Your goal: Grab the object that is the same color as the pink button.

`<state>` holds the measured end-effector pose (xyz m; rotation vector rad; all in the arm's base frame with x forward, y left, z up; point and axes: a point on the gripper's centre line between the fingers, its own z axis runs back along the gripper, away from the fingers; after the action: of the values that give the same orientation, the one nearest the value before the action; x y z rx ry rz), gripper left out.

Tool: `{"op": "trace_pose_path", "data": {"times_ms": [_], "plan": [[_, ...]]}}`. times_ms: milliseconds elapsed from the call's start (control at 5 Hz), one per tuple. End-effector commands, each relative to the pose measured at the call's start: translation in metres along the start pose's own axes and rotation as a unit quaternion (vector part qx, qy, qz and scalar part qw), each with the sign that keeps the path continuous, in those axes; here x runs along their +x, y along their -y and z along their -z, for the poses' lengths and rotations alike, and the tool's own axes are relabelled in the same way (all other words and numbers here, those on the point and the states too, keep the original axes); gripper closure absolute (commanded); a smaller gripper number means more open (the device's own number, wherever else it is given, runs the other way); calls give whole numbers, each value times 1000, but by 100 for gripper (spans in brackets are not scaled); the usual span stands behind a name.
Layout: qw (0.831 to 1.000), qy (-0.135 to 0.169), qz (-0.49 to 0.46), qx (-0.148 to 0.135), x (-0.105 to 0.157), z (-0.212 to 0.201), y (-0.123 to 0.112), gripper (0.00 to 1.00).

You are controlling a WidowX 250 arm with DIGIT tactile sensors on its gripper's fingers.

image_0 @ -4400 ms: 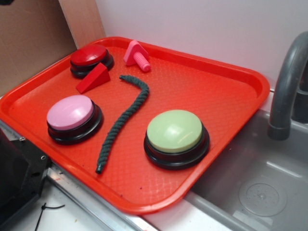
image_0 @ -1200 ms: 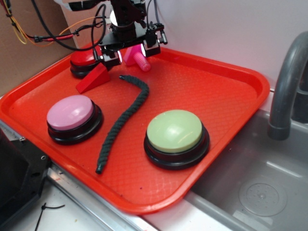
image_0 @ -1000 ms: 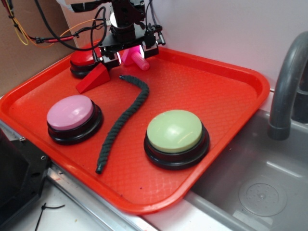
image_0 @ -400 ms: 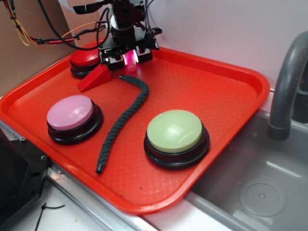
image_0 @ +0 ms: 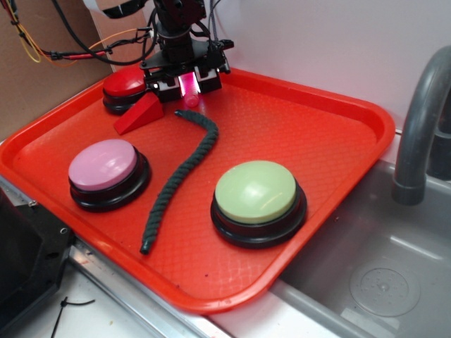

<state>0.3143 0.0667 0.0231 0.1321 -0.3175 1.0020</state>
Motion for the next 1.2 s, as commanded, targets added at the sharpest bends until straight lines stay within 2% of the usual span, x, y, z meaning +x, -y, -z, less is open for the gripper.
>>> {"op": "trace_pose_path", "data": {"times_ms": [0,200,400,600,800,1000], "plan": [[991,-16,126,-33,11,-53,2,100],[966,-45,252,-32,-7,-96,-5,100],[939,-48,340,-29,-21,-127,-13,100],[893,-106,433,-57,-31,-162,-25,100],[877,-115,460,-77,-37,-182,-35,100],[882,-134,444,-88,-37,-182,-40,100]]}}
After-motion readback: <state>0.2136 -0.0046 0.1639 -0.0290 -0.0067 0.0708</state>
